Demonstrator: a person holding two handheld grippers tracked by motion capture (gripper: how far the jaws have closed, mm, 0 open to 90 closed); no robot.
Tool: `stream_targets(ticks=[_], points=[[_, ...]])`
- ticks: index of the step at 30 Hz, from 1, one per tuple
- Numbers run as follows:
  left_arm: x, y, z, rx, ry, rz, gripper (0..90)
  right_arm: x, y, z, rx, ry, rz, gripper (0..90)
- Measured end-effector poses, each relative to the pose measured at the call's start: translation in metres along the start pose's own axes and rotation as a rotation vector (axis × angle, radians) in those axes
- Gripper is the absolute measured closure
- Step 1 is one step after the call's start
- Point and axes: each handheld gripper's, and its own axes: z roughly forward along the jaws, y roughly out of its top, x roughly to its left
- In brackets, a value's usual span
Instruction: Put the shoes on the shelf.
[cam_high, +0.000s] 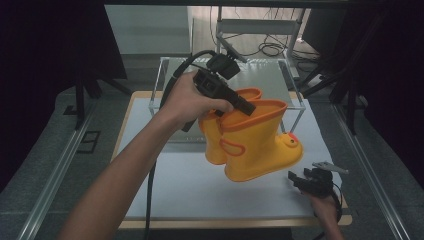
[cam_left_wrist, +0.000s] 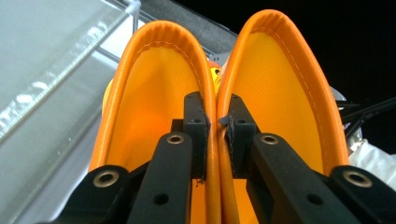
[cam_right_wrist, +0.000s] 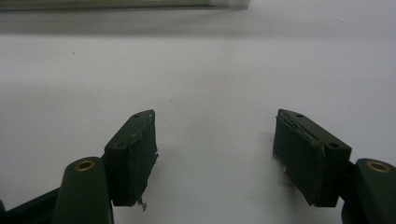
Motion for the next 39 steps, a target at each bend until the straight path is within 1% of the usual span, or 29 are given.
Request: stream_targets(ticks=[1, 3, 5, 6, 7, 9, 10, 11, 15, 17, 18, 20, 27, 28, 29, 31, 34, 36, 39], points=[[0.000, 0.000, 0.000, 0.000, 0.000, 0.000, 82.1, 0.000, 0.000, 0.000, 0.000, 0.000, 0.000, 29.5], [0.001, 0.007, -0.002, -0.010, 0.001, 0.001, 82.1, 0.000, 0.000, 0.000, 0.000, -0.002, 0.000, 29.4], [0.003, 0.014, -0.004, -0.017, 0.001, -0.015, 82.1, 0.000, 0.000, 0.000, -0.001, 0.002, 0.001, 29.5], [0.006, 0.020, -0.004, -0.021, 0.002, -0.029, 82.1, 0.000, 0.000, 0.000, -0.003, 0.002, 0.005, 29.5], [0.006, 0.020, -0.004, -0.021, 0.002, -0.029, 82.1, 0.000, 0.000, 0.000, -0.003, 0.002, 0.005, 29.5], [0.011, 0.028, -0.005, -0.020, 0.002, -0.045, 82.1, 0.000, 0.000, 0.000, -0.002, 0.001, 0.004, 29.5], [0.016, 0.036, -0.006, -0.020, 0.007, -0.059, 82.1, 0.000, 0.000, 0.000, -0.002, -0.004, -0.001, 29.5], [0.016, 0.036, -0.006, -0.020, 0.007, -0.059, 82.1, 0.000, 0.000, 0.000, -0.002, -0.004, -0.001, 29.5], [0.026, 0.051, -0.012, -0.035, 0.028, -0.085, 82.1, 0.000, 0.000, 0.000, -0.003, -0.003, -0.005, 29.5], [0.031, 0.058, -0.017, -0.050, 0.049, -0.096, 82.2, 0.000, 0.000, 0.000, -0.004, -0.002, 0.000, 29.5], [0.034, 0.062, -0.019, -0.055, 0.054, -0.105, 82.2, 0.000, 0.000, 0.000, -0.006, -0.001, 0.001, 29.5], [0.039, 0.068, -0.024, -0.068, 0.078, -0.125, 82.1, -0.001, 0.000, 0.000, -0.008, 0.001, 0.002, 29.6], [0.061, 0.081, -0.031, -0.113, 0.159, -0.199, 82.2, -0.001, 0.000, 0.000, -0.007, 0.005, 0.009, 29.6], [0.068, 0.084, -0.032, -0.132, 0.181, -0.228, 82.2, -0.001, 0.000, 0.000, -0.006, 0.008, 0.014, 29.6], [0.068, 0.084, -0.032, -0.132, 0.181, -0.228, 82.2, -0.001, 0.000, 0.000, -0.006, 0.008, 0.014, 29.6], [0.076, 0.085, -0.032, -0.151, 0.202, -0.256, 82.2, -0.002, 0.000, 0.000, -0.007, 0.010, 0.013, 29.6], [0.087, 0.085, -0.030, -0.161, 0.239, -0.291, 82.2, -0.002, 0.000, 0.000, -0.010, 0.011, 0.014, 29.6], [0.093, 0.084, -0.028, -0.155, 0.275, -0.313, 82.2, -0.002, 0.000, 0.000, -0.011, 0.013, 0.018, 29.6], [0.105, 0.081, -0.027, -0.161, 0.319, -0.362, 82.2, -0.003, 0.000, 0.000, -0.012, 0.013, 0.017, 30.1]])
